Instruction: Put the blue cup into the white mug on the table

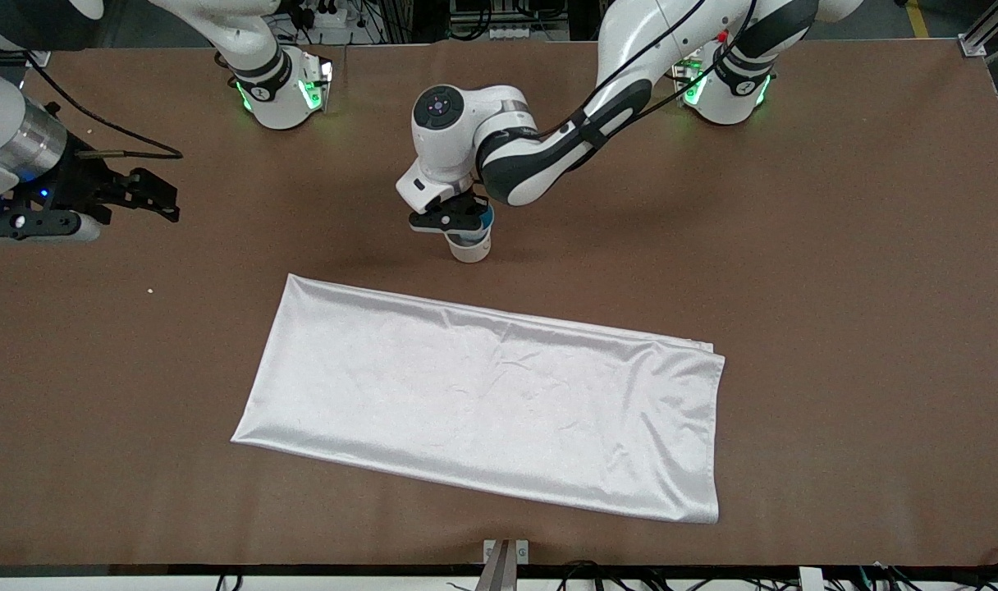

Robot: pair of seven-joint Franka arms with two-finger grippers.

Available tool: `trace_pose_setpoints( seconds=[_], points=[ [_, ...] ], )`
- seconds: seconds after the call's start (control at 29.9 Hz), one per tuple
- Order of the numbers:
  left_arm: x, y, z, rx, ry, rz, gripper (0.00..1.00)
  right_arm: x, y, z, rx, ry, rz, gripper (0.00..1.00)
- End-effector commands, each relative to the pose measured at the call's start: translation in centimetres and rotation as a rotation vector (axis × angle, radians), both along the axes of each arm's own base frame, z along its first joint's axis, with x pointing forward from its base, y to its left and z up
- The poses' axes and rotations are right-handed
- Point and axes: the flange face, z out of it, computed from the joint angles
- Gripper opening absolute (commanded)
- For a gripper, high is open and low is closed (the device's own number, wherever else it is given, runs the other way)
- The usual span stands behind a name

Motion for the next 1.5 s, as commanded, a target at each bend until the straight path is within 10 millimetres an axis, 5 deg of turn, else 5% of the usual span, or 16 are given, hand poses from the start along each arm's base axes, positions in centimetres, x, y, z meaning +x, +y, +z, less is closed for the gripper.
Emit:
trace_pose_setpoints(
  seconds=[0.0,0.17,0.2,0.27,0.37,0.77,1.47],
  points=[
    [0.0,-0.8,-0.6,-0.018,-0.024,0.006,0.0,0.0,-0.6,0.7,0.008,-0.001,0.004,1.0],
    [0.1,-0.8,-0.6,-0.021,-0.024,0.007,0.0,0.3,-1.5,1.5,0.008,-0.019,-0.009,1.0],
    [0.1,-0.8,-0.6,-0.021,-0.025,0.004,0.11,0.4,-1.6,1.8,0.009,-0.028,-0.012,1.0],
    [0.1,-0.9,-0.6,-0.023,-0.026,-0.001,0.53,0.6,-1.7,2.4,0.011,-0.042,-0.014,1.0],
    [0.2,-0.9,-0.4,-0.022,-0.039,-0.012,1.0,0.7,-1.8,2.7,0.011,-0.052,-0.014,1.0],
    [0.4,-0.8,1.9,-0.027,-0.066,-0.011,1.0,0.6,-2.7,2.5,0.003,-0.04,-0.027,1.0],
    [5.0,7.0,16.8,0.104,-0.136,-0.023,1.0,1.3,-2.9,1.5,0.012,-0.03,-0.04,1.0]
  ],
)
